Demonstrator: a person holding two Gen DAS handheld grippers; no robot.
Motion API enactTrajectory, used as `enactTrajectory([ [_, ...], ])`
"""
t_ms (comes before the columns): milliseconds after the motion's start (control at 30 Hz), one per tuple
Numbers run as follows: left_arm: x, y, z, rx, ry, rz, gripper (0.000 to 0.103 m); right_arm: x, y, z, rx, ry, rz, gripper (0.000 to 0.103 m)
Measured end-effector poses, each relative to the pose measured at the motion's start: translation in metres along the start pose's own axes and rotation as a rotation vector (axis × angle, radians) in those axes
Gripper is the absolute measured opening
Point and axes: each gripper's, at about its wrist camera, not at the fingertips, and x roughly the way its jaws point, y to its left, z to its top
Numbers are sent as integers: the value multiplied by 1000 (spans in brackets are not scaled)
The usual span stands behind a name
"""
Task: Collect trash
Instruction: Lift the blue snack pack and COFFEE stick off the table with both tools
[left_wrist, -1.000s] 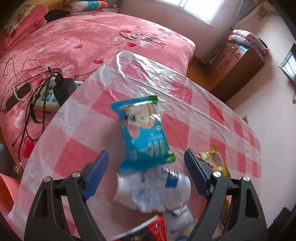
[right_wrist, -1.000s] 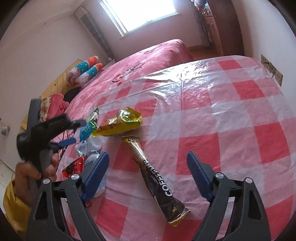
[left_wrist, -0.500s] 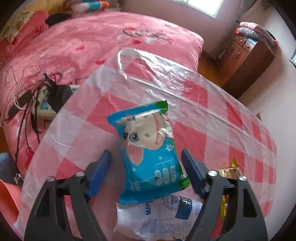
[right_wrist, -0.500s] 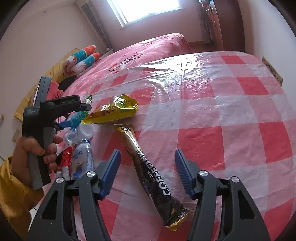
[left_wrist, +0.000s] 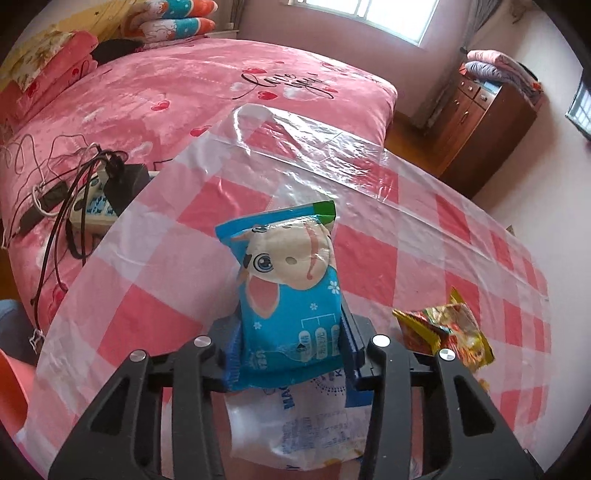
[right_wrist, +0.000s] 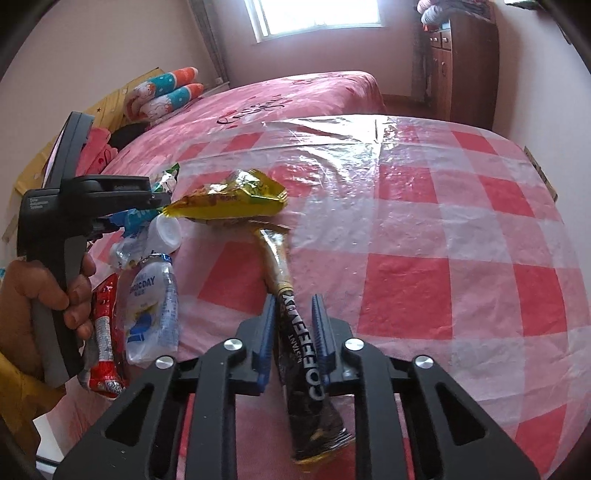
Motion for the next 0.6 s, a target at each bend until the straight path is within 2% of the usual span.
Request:
enactTrajectory([
  [600, -63, 41, -52, -10, -23, -146, 44, -9, 5, -11, 55, -5, 151, 15],
])
